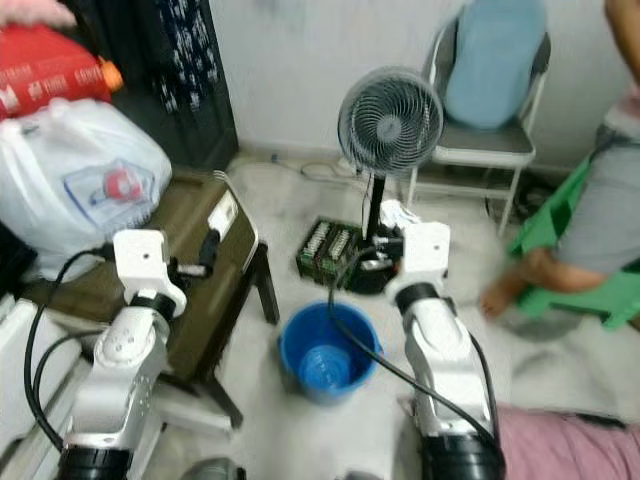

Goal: Clean up the room

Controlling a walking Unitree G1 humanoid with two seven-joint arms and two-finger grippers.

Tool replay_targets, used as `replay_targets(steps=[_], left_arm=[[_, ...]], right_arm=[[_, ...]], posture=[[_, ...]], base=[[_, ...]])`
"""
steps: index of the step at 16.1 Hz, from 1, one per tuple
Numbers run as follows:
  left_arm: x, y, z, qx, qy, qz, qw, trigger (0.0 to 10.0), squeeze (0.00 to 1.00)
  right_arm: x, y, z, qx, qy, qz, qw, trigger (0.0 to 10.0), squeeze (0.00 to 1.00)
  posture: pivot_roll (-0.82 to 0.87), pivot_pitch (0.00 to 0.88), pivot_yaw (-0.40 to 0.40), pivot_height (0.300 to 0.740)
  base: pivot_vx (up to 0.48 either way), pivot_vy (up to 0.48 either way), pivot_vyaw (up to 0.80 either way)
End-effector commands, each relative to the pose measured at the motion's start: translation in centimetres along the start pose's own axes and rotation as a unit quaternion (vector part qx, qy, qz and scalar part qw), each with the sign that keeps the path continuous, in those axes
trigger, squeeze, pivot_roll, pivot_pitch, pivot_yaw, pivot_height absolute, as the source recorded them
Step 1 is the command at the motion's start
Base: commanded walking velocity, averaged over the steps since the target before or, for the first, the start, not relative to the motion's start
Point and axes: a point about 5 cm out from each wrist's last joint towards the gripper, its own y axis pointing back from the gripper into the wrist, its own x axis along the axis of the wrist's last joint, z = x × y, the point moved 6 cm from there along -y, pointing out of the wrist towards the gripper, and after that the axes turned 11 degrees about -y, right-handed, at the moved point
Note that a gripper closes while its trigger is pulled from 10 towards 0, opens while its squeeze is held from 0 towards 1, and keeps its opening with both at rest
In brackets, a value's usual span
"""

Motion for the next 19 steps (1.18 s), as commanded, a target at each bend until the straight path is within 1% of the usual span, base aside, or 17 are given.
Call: replay_targets(steps=[1,6,18,19], left_arm=[[-0.11,0.06,-1.02,0.009,-0.005,-0.002,1.000,10.0,0.00],[-0.15,0.11,-0.97,0.009,-0.005,-0.003,1.000,10.0,0.00],[0.02,-0.02,-0.74,0.002,-0.005,0.001,1.000,10.0,0.00],[-0.07,-0.02,-0.72,0.002,-0.003,-0.003,1.000,10.0,0.00]], right_arm=[[0.20,-0.31,-1.10,0.013,-0.006,0.004,1.000,10.0,0.00],[0.13,-0.38,-1.16,0.012,-0.006,0.002,1.000,10.0,0.00],[-0.37,-0.36,-0.88,0.003,-0.006,-0.008,1.000,10.0,0.00],[-0.29,-0.36,-0.86,0.003,-0.013,-0.004,1.000,10.0,0.00]], posture=[[0.01,0.000,-0.008,0.740],[0.01,0.000,-0.007,0.740],[0.01,0.000,-0.003,0.740],[0.01,0.000,-0.003,0.740]], base=[[0.244,0.000,0.00],[0.196,0.000,0.00],[0.325,0.000,0.00],[0.000,0.000,0.00]])
